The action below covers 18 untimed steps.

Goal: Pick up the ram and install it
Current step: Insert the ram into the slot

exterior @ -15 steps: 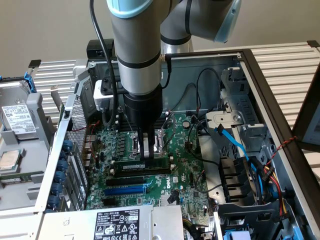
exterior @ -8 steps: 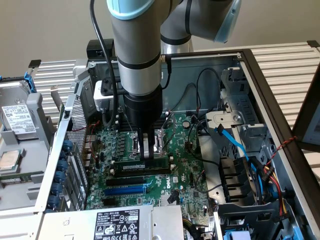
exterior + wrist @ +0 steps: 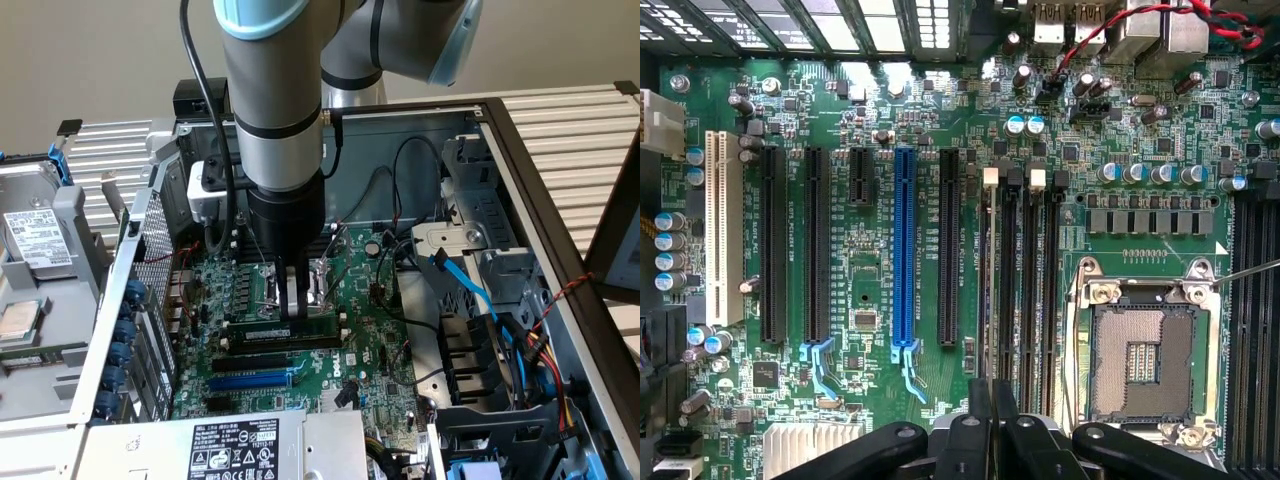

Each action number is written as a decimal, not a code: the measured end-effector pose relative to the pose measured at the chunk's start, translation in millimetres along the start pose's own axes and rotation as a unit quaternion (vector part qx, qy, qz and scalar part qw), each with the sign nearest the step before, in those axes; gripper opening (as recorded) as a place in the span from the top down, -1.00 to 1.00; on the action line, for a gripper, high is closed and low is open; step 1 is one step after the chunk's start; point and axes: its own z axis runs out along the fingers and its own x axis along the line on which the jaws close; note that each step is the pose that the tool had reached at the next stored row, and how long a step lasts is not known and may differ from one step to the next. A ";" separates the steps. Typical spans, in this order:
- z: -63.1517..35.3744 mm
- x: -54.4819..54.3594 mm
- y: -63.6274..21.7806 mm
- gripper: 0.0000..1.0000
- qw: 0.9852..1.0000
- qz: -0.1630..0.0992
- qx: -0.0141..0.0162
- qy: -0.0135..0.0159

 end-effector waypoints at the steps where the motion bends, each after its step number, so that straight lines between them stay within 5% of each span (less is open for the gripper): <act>1: 0.0 0.0 0.0 0.75 1.000 0.000 0.000 0.000; 14: -0.5 0.0 0.0 0.58 1.000 0.000 0.000 0.000; 18: -16.0 -0.5 -2.6 0.58 1.000 0.000 -0.001 0.000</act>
